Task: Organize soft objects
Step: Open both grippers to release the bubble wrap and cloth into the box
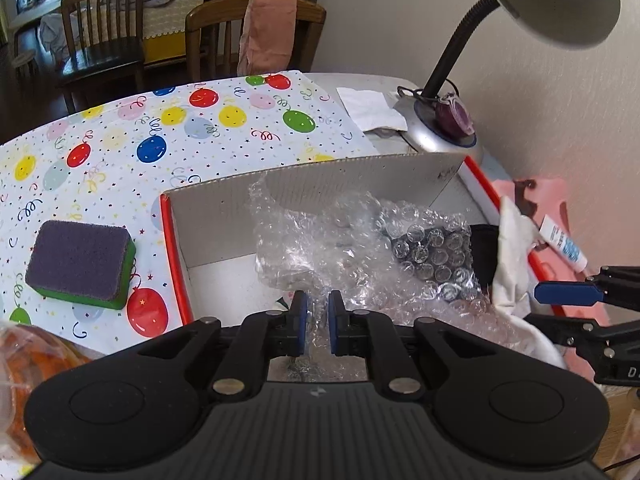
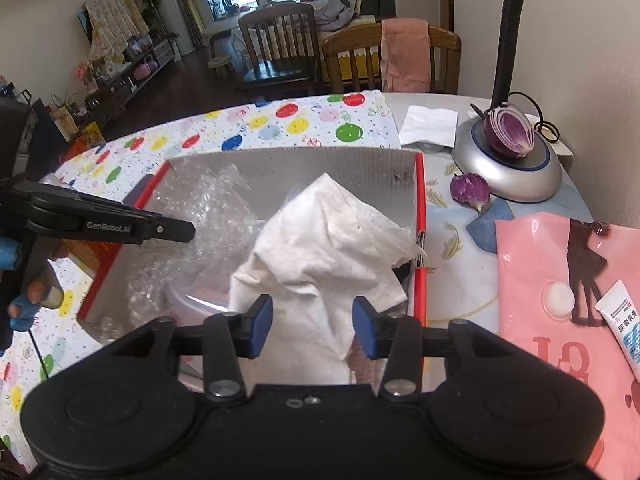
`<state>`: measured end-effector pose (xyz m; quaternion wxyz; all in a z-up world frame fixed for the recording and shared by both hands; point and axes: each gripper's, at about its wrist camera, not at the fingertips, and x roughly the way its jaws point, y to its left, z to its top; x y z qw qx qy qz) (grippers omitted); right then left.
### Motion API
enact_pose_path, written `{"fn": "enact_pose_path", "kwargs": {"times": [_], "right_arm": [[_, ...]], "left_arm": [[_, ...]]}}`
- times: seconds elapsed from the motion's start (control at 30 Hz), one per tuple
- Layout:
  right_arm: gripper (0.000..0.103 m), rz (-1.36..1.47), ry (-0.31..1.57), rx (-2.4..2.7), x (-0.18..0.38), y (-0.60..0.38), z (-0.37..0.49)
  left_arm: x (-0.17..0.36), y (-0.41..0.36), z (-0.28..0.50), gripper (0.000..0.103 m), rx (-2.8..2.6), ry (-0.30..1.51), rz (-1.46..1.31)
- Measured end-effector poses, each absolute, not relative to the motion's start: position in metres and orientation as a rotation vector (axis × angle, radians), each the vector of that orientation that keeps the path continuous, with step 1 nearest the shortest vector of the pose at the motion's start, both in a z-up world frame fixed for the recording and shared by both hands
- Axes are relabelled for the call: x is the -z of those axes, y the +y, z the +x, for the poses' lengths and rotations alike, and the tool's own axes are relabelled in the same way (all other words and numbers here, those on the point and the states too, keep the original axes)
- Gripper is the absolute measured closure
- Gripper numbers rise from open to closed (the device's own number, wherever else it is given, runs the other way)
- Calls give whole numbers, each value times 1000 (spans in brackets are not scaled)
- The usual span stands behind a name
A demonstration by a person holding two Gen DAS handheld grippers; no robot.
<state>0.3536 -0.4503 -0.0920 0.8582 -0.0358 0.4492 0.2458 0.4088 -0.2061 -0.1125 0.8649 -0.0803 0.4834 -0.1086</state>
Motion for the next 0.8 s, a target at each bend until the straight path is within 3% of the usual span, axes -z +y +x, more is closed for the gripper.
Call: {"fn": "enact_pose_path", "kwargs": {"times": [0.1, 0.23, 0.3, 0.37, 0.53, 0.7, 0.8], "right_arm": [[50, -69, 930, -524, 86, -451, 349], [46, -56, 910, -528, 77, -452, 345], [44, -45, 904, -529, 72, -454, 343], [40, -42, 893, -535, 67, -454, 341], [38, -33, 852, -556, 51, -454, 334], [25, -26, 804, -594, 25, -451, 325], [21, -42, 769, -617, 10, -444, 318]], "left_arm": [[107, -205, 405, 91, 236, 1007, -174], [101, -205, 401, 79, 232, 1001, -175], [96, -205, 397, 69, 236, 986, -178], [90, -205, 392, 37, 242, 967, -184], [67, -203, 378, 36, 259, 925, -205], [30, -195, 356, 35, 289, 850, -179], [9, -184, 341, 30, 287, 813, -160]]}}
